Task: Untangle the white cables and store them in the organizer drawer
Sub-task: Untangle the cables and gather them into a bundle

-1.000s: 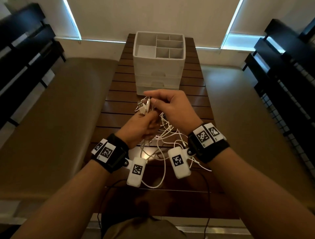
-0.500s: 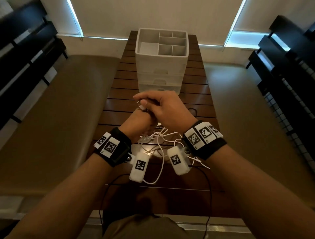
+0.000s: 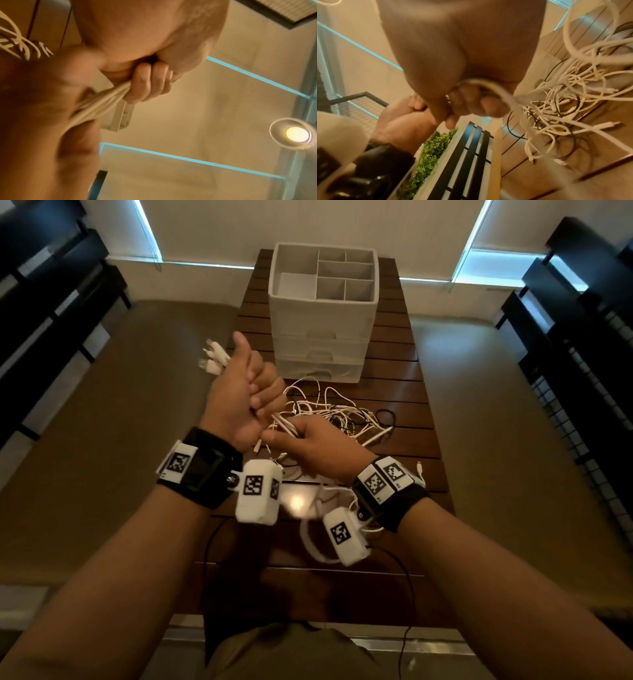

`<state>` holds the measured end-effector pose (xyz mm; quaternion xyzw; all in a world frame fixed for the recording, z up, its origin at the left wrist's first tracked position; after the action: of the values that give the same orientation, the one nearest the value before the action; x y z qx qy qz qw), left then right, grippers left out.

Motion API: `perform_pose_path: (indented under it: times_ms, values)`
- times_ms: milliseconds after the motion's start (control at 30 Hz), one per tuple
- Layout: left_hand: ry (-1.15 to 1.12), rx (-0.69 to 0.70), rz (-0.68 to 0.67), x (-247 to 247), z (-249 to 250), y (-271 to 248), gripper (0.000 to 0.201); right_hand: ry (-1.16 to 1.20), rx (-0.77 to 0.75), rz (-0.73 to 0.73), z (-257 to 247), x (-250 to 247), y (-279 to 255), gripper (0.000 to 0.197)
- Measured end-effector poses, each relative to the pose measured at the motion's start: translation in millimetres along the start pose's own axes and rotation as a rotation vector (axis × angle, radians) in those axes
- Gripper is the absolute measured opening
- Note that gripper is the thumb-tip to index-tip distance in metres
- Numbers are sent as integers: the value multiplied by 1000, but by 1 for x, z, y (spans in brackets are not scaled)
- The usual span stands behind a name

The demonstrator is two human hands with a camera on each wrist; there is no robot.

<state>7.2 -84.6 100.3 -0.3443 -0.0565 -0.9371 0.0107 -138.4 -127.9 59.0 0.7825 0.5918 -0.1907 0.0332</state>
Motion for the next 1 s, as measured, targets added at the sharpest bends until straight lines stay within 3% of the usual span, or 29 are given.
perform_pose_path:
  times_ms: [67, 233, 333, 467, 633, 800, 1000]
  values:
    - [-24, 1, -5, -12, 12, -2, 63, -125, -20, -3, 6, -5, -2, 25]
    - [7, 25, 80, -48, 40, -18, 64, -529, 114, 153, 41, -26, -20, 36]
    - [72, 69, 137, -63, 52, -27, 62, -572, 206, 198, 56, -44, -37, 34]
    - [161, 48, 238, -70, 46, -31, 58, -555, 204, 289, 54, -65, -54, 41]
    - [224, 56, 387, -82, 53, -38, 56, -602, 407, 447, 66, -105, -87, 14]
    - [527, -103, 320, -61, 37, -30, 56, -572, 311, 454, 33, -108, -85, 45]
    - [914, -210, -49, 0, -7, -17, 57, -884, 414, 195, -14, -77, -50, 19]
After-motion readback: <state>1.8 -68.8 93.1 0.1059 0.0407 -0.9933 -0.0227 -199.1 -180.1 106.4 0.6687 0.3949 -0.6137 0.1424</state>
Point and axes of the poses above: each hand's wrist, its own y-axis towards the middle knuckle, its own x-axis out of the palm, z = x × y, the point moved 1 cm from there along y, towards the middle knuckle, and after that the axes turned 15 degrees about -z, right-handed, at the moved point
